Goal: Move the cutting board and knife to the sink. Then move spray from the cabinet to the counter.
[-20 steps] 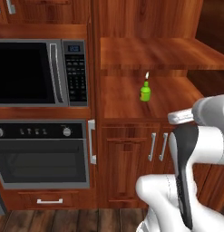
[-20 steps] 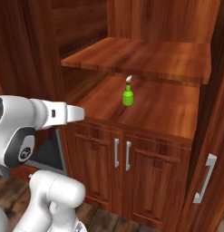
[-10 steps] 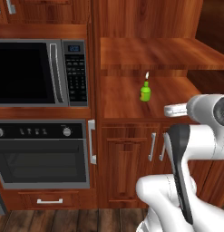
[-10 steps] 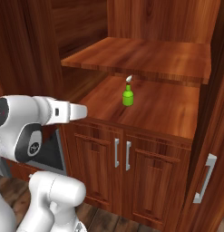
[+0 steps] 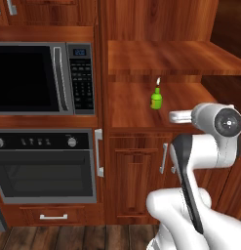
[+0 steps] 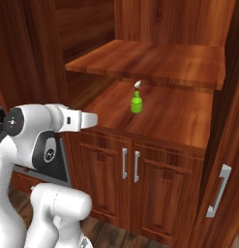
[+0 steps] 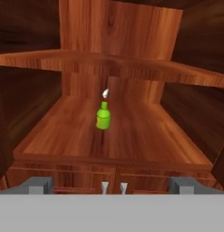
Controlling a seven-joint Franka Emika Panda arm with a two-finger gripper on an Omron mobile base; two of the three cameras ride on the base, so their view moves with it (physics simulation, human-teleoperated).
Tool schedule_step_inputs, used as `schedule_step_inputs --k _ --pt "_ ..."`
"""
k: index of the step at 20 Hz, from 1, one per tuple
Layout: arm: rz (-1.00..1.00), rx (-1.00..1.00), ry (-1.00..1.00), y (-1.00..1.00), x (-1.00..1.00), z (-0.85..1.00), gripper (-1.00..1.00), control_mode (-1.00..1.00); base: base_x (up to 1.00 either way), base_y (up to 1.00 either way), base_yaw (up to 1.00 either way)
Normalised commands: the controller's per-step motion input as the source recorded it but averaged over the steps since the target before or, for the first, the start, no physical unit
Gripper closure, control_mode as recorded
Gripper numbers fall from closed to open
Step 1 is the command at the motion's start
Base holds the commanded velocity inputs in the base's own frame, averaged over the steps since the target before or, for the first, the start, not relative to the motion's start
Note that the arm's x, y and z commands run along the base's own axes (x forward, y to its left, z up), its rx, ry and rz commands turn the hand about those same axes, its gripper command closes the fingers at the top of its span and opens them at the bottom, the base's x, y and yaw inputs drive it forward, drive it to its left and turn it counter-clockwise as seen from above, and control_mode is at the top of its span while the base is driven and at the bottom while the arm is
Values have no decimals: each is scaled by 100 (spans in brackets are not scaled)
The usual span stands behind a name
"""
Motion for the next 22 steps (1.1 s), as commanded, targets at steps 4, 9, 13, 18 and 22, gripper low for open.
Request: schedule_step_inputs --k 4,9,13,18,22 --pt "0 5 0 -7 16 -14 -100 -100 0 0 0" --pt "0 7 -1 -13 10 -5 -100 -100 0 0 0" --pt "0 7 -9 -14 11 -7 -100 -100 0 0 0" --pt "0 2 -23 -1 17 -15 -100 -100 0 0 0" --pt "0 1 -23 0 17 -17 -100 -100 0 0 0"
